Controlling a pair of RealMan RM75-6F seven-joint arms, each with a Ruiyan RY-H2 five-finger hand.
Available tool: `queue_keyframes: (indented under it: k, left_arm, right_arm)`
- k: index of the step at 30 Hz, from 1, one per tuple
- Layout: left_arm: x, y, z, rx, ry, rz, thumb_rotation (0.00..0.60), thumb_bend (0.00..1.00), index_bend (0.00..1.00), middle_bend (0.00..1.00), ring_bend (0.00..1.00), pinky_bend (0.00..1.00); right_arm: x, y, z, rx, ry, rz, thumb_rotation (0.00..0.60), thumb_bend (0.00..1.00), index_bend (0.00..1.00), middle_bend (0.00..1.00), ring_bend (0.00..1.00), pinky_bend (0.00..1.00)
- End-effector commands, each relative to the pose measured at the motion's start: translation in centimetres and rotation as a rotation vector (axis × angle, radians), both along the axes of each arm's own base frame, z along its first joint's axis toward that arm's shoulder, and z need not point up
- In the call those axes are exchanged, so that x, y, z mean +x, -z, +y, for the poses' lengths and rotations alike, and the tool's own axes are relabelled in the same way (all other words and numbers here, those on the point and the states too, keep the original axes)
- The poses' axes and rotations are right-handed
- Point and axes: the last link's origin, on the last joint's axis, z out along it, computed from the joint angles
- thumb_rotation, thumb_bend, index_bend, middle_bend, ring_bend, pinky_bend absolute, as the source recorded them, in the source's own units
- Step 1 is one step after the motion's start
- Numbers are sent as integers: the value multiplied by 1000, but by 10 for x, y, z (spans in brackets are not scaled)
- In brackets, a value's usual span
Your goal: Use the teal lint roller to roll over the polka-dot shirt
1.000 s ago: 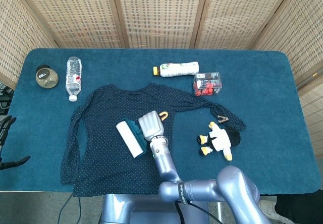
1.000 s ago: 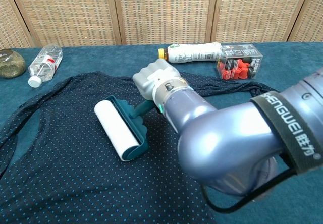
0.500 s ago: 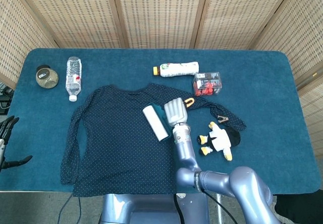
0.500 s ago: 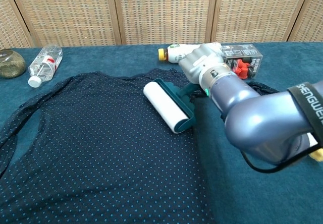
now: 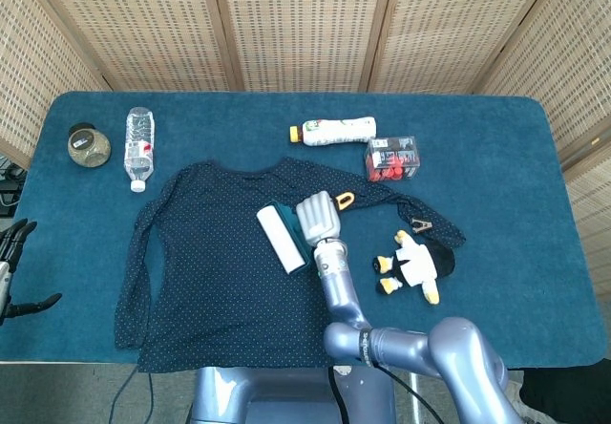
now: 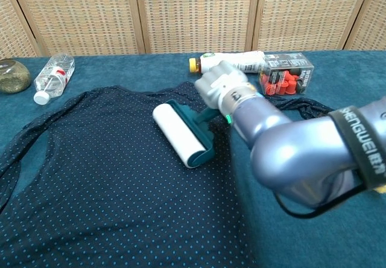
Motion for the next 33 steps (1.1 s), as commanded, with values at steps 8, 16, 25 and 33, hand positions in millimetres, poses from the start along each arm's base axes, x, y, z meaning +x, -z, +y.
queue_keyframes:
  k: [8, 16, 25, 33]
  left_arm:
    - [-2, -3, 0, 3, -6, -4, 600, 0, 0, 0, 0, 0]
    - [-3, -3, 0, 5, -9, -4, 600, 0, 0, 0, 0, 0]
    - [-3, -4, 0, 10, -9, -3, 600, 0, 0, 0, 0, 0]
    - [-1, -3, -1, 9, -4, 1, 600, 0, 0, 0, 0, 0]
  right_arm:
    - [44, 37, 42, 76, -89, -20, 600, 866, 750, 1000, 1000, 1000]
    - [59, 47, 52, 91, -115, -39, 600, 866, 750, 1000, 1000, 1000]
    - [27, 27, 26, -6, -96, 40, 600, 866, 750, 1000, 1000, 1000]
    - [-29, -13, -12, -134, -113, 232, 600, 866, 750, 1000, 1000, 1000]
